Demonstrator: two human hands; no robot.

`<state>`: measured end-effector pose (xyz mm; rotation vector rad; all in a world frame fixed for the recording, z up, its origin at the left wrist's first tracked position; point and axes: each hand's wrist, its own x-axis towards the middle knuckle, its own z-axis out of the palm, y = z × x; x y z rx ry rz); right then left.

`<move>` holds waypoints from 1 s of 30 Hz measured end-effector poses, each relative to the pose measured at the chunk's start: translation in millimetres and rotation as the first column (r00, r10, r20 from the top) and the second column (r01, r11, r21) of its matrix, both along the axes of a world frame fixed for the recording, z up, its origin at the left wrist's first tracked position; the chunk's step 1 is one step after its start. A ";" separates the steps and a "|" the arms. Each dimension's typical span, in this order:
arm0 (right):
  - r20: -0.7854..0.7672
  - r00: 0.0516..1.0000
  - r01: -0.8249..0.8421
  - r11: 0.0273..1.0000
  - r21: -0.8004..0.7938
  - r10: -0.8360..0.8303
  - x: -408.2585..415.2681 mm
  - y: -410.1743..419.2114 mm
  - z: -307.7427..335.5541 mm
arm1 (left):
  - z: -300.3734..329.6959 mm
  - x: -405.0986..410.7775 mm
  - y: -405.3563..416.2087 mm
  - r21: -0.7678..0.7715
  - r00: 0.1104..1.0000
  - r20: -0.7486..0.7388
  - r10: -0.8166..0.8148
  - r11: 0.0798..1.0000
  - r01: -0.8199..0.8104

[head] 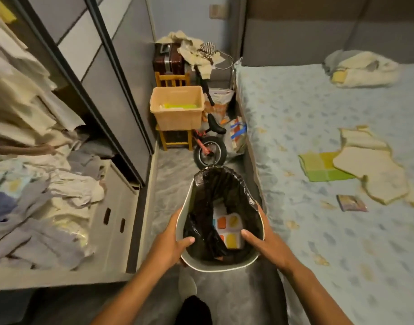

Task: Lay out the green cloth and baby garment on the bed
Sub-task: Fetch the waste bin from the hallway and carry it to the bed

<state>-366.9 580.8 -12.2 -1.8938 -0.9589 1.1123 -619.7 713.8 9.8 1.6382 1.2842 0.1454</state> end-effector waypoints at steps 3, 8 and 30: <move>0.024 0.998 0.062 0.998 0.010 -0.063 24.6 36.9 -10.9 | -13.7 36.5 50.4 -0.017 0.997 0.034 -0.067 0.998 0.068; 0.005 0.991 0.132 0.991 0.029 -0.132 64.3 91.6 -32.6 | -34.2 88.8 122.8 -0.008 0.991 0.027 -0.132 0.991 0.133; -0.006 0.988 0.151 0.980 -0.127 -0.153 252.6 291.6 -321.4 | -297.4 281.5 319.5 -0.056 0.989 0.131 -0.074 0.995 0.082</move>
